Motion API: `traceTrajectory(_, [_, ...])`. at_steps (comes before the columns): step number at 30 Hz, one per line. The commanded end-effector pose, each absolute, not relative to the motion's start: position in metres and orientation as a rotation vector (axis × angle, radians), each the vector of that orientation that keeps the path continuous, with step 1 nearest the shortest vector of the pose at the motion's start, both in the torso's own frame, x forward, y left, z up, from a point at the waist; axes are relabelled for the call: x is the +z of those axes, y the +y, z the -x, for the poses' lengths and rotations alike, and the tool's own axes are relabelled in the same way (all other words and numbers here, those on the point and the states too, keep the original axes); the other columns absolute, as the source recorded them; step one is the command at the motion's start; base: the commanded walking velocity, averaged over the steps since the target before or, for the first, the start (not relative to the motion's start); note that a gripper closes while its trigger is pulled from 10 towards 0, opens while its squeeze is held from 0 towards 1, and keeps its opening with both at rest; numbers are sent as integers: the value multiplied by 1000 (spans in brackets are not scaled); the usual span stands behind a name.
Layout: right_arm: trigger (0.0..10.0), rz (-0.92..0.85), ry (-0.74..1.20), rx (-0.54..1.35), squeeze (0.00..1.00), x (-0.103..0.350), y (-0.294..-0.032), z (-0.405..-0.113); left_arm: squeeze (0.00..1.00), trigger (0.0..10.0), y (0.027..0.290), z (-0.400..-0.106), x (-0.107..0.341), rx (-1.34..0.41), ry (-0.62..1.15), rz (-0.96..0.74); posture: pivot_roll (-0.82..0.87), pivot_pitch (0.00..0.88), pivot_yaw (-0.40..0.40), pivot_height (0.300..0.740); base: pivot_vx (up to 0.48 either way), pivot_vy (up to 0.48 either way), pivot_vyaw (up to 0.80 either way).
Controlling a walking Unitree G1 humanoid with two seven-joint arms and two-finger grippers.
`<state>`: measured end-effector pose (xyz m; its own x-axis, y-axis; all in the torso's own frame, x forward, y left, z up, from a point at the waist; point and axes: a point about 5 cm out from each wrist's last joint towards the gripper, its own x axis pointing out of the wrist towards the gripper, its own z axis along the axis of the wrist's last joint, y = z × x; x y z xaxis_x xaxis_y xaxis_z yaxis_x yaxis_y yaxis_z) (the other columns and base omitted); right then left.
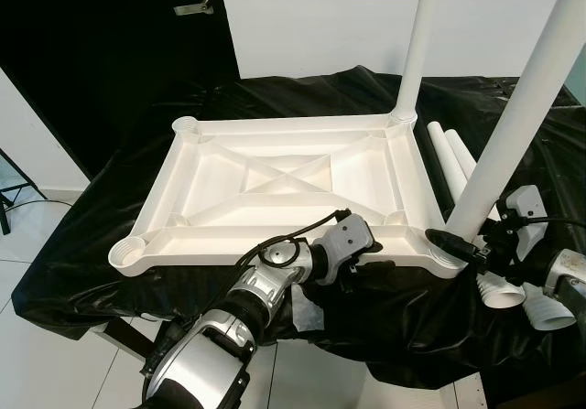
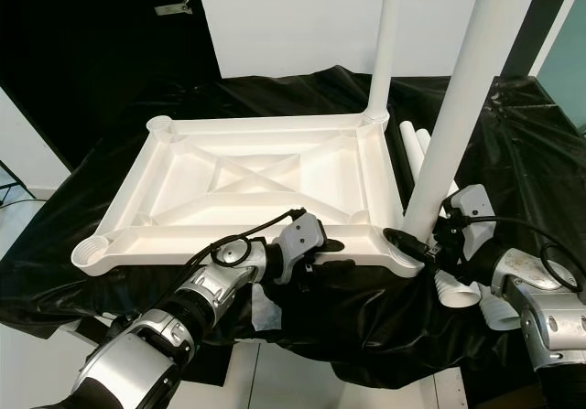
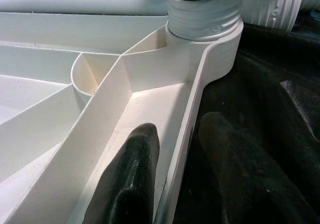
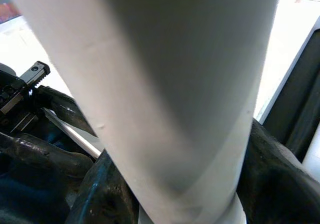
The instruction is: Building children table
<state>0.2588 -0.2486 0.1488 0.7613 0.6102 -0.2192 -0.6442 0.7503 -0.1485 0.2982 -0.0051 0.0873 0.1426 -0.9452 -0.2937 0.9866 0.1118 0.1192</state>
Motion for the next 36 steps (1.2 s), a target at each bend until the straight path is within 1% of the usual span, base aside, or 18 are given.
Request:
traceTrajectory(1, [0, 194, 212, 697, 0, 139, -248, -254, 0, 10000, 9, -283, 57, -1512, 341, -311, -161, 0, 54, 740, 0, 0, 0])
traceTrajectory(7, [0, 99, 207, 674, 0, 126, -237, -247, 0, 9647, 7, -281, 57, -1535, 343, -291, -161, 0, 48, 740, 0, 0, 0])
traceTrajectory(8, [0, 79, 211, 675, 0, 121, -233, -244, 0, 2745, 7, -280, 57, -1547, 343, -282, -163, 0, 48, 740, 0, 0, 0])
traceTrajectory(11, [0, 66, 214, 676, 0, 118, -230, -242, 0, 2745, 7, -279, 57, -1555, 343, -276, -163, 0, 48, 740, 0, 0, 0])
traceTrajectory(12, [0, 55, 216, 675, 0, 115, -227, -240, 0, 0, 7, -278, 57, -1571, 341, -270, -164, 0, 50, 740, 0, 0, 0])
traceTrajectory(14, [0, 55, 216, 675, 0, 115, -227, -240, 0, 0, 7, -278, 57, -1571, 341, -270, -164, 0, 50, 740, 0, 0, 0])
traceTrajectory(15, [0, 47, 217, 671, 0, 114, -226, -239, 0, 2196, 8, -277, 57, -1577, 337, -271, -167, 0, 53, 740, 0, 0, 0])
traceTrajectory(17, [0, 43, 216, 666, 0, 113, -226, -238, 0, 2196, 8, -278, 57, -1566, 336, -280, -170, 0, 55, 740, 0, 0, 0])
traceTrajectory(18, [0, 38, 215, 657, 0, 113, -226, -238, 0, 10000, 7, -279, 57, -1547, 335, -292, -170, 0, 55, 740, 0, 0, 0])
traceTrajectory(22, [0, 5, 210, 626, 0, 111, -226, -237, 0, 10000, 7, -281, 57, -1527, 336, -305, -168, 0, 53, 740, 0, 0, 0])
traceTrajectory(24, [0, -44, 183, 504, 0, 102, -218, -234, 0, 10000, 7, -281, 57, -1519, 337, -306, -165, 0, 48, 740, 0, 0, 0])
traceTrajectory(26, [0, -44, 183, 504, 0, 102, -218, -234, 0, 10000, 7, -281, 57, -1519, 337, -306, -165, 0, 48, 740, 0, 0, 0])
traceTrajectory(27, [0, -47, 155, 422, 0, 100, -214, -234, 0, 10000, 7, -281, 56, -1518, 339, -306, -165, 0, 46, 740, 0, 0, 0])
traceTrajectory(28, [0, -47, 155, 422, 0, 100, -214, -234, 0, 10000, 7, -281, 56, -1518, 339, -306, -165, 0, 46, 740, 0, 0, 0])
traceTrajectory(29, [0, -80, 94, 226, 0, 95, -201, -231, 0, 10000, 7, -280, 55, -1516, 342, -304, -162, 0, 43, 740, 0, 0, 0])
traceTrajectory(30, [0, -80, 94, 226, 0, 95, -201, -231, 0, 10000, 7, -280, 55, -1516, 342, -304, -162, 0, 43, 740, 0, 0, 0])
traceTrajectory(32, [0, -88, 67, 120, 0, 92, -186, -225, 0, 10000, 6, -280, 55, -1516, 341, -300, -155, 0, 40, 740, 0, 0, 0])
traceTrajectory(36, [0, -88, 59, 52, 0, 90, -181, -221, 0, 10000, 5, -280, 56, -1515, 339, -297, -153, 0, 40, 740, 0, 0, 0])
